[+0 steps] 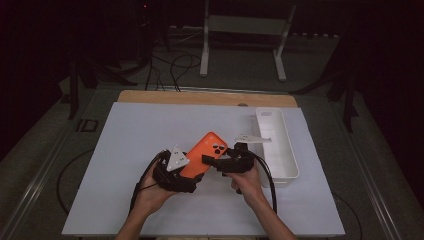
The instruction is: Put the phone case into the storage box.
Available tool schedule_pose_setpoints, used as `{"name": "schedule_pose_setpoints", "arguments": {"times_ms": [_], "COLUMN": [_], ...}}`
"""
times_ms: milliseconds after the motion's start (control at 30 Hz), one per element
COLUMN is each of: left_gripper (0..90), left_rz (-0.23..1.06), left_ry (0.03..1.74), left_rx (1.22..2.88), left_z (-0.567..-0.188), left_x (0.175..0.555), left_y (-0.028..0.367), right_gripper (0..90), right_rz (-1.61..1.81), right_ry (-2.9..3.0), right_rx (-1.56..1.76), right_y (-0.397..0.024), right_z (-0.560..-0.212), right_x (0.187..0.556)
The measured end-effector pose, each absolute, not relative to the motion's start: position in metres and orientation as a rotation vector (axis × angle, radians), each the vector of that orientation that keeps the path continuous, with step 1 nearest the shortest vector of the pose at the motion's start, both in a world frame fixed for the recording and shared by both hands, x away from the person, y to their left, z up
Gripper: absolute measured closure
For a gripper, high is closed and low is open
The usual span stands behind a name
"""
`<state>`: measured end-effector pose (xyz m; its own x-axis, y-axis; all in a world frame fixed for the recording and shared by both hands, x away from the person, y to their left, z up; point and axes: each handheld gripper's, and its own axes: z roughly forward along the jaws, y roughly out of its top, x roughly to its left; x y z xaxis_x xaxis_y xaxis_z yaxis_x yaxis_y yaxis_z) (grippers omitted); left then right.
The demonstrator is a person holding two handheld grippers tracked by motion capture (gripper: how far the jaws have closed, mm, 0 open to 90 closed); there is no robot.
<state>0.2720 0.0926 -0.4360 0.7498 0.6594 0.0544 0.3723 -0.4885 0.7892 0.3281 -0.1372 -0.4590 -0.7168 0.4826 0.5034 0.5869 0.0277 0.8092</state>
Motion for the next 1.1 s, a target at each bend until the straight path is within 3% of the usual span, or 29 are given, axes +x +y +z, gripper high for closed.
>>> {"name": "schedule_pose_setpoints", "arguments": {"times_ms": [367, 500, 700, 1100], "left_gripper": [16.2, 16.3, 16.4, 16.1], "left_rz": [0.451, 0.446, 0.457, 0.498], "left_ry": [0.771, 0.767, 0.772, 0.796], "left_rx": [2.167, 2.182, 2.189, 2.192], "left_z": [-0.445, -0.448, -0.451, -0.453], "left_x": [0.273, 0.273, 0.273, 0.273], "left_y": [0.087, 0.086, 0.086, 0.080], "right_gripper": [51.7, 65.7, 75.6, 84.5], "right_rz": [-1.743, -1.711, -1.666, -1.677], "right_ry": [-2.187, -2.188, -2.218, -2.240], "right_rx": [-1.177, -1.151, -1.216, -1.300], "right_y": [-0.125, -0.119, -0.118, -0.117], "right_z": [-0.446, -0.444, -0.446, -0.446], "right_x": [0.323, 0.320, 0.320, 0.318]}}
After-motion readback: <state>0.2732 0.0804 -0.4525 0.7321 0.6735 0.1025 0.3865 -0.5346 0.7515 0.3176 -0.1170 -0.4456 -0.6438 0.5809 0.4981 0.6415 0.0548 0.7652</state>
